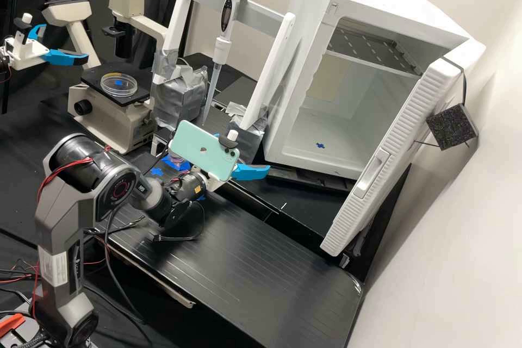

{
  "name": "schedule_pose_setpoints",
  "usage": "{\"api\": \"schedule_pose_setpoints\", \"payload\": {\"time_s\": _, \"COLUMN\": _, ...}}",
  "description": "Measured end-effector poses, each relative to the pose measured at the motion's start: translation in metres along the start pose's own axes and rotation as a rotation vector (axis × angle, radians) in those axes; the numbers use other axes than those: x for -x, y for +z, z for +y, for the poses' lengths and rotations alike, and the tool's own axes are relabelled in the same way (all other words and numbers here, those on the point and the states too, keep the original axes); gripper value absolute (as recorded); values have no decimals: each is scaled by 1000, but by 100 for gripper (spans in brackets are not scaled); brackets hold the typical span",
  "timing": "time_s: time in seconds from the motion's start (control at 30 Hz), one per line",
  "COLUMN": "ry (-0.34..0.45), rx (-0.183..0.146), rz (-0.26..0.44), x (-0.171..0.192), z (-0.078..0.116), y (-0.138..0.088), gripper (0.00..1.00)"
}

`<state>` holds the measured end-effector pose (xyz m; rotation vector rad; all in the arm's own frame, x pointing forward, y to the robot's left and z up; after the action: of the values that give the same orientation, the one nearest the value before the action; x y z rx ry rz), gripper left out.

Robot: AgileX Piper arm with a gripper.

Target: Move the petri dish to the bench

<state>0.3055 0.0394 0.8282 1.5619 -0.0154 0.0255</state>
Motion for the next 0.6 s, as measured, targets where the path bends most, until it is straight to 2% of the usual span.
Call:
{"api": "schedule_pose_setpoints", "payload": {"time_s": 0.27, "ry": 1, "rx": 0, "rz": 1, "x": 0, "z": 0, "y": 0, "gripper": 100}}
{"api": "schedule_pose_setpoints", "payload": {"time_s": 0.4, "ry": -7, "rx": 0, "rz": 5, "x": 14, "z": 1, "y": 1, "gripper": 100}}
{"api": "schedule_pose_setpoints", "payload": {"time_s": 0.47, "ry": -3, "rx": -9, "rz": 23, "x": 25, "z": 4, "y": 0, "gripper": 100}}
{"api": "schedule_pose_setpoints", "payload": {"time_s": 0.53, "ry": 14, "rx": -30, "rz": 68, "x": 37, "z": 9, "y": -6, "gripper": 100}}
{"api": "schedule_pose_setpoints", "payload": {"time_s": 0.6, "ry": 31, "rx": -38, "rz": 126, "x": 51, "z": 13, "y": -14, "gripper": 100}}
